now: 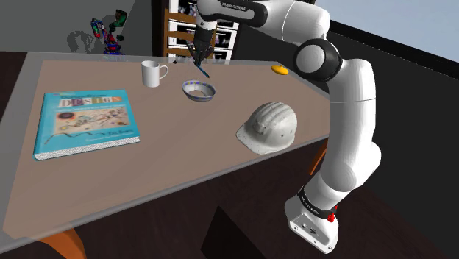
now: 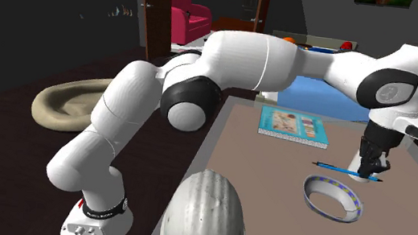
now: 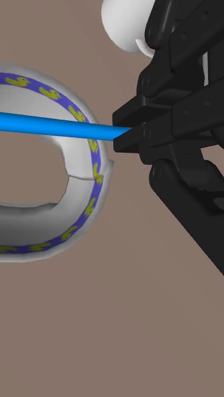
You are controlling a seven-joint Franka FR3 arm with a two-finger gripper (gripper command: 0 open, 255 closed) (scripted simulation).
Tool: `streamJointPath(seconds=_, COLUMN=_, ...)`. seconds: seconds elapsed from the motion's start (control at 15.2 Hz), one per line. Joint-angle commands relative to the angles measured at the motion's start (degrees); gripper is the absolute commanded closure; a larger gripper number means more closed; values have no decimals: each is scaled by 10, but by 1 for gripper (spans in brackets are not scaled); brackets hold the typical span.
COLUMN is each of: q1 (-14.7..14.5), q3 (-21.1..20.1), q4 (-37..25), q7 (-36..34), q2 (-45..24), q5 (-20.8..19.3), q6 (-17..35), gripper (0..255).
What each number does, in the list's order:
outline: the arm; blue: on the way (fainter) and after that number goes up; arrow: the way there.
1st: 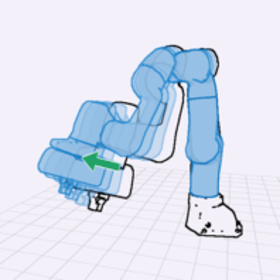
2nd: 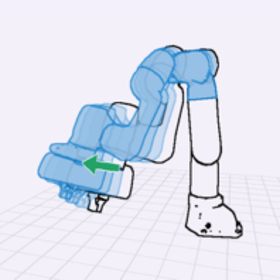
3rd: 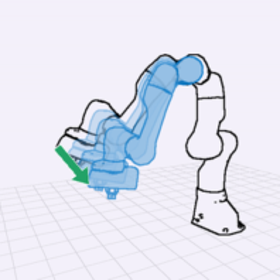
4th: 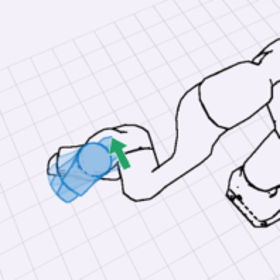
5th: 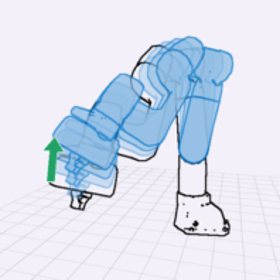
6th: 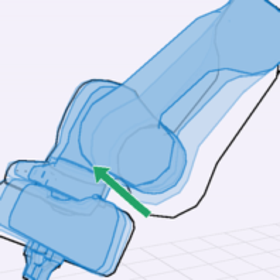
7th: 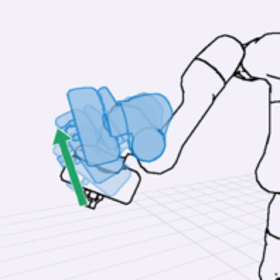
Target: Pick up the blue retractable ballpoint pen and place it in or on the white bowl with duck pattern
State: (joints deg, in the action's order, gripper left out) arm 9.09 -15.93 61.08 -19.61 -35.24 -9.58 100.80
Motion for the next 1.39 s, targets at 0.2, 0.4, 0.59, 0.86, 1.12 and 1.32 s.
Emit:
streamJointPath(seconds=0.2, q1=4, q3=3, q4=10, q7=5, q2=-17, q5=-2, q6=26, gripper=255)
streamJointPath(seconds=0.4, q1=7, q3=3, q4=36, q7=3, q2=-15, q5=-3, q6=51, gripper=255)
streamJointPath(seconds=0.59, q1=9, q3=3, q4=60, q7=2, q2=-15, q5=-3, q6=74, gripper=255)
streamJointPath(seconds=0.86, q1=11, q3=4, q4=87, q7=0, q2=-17, q5=-5, q6=103, gripper=255)
streamJointPath(seconds=1.12, q1=12, q3=5, q4=98, q7=-1, q2=-19, q5=-6, q6=116, gripper=255)
streamJointPath(seconds=1.32, q1=12, q3=5, q4=98, q7=-1, q2=-19, q5=-6, q6=116, gripper=255)
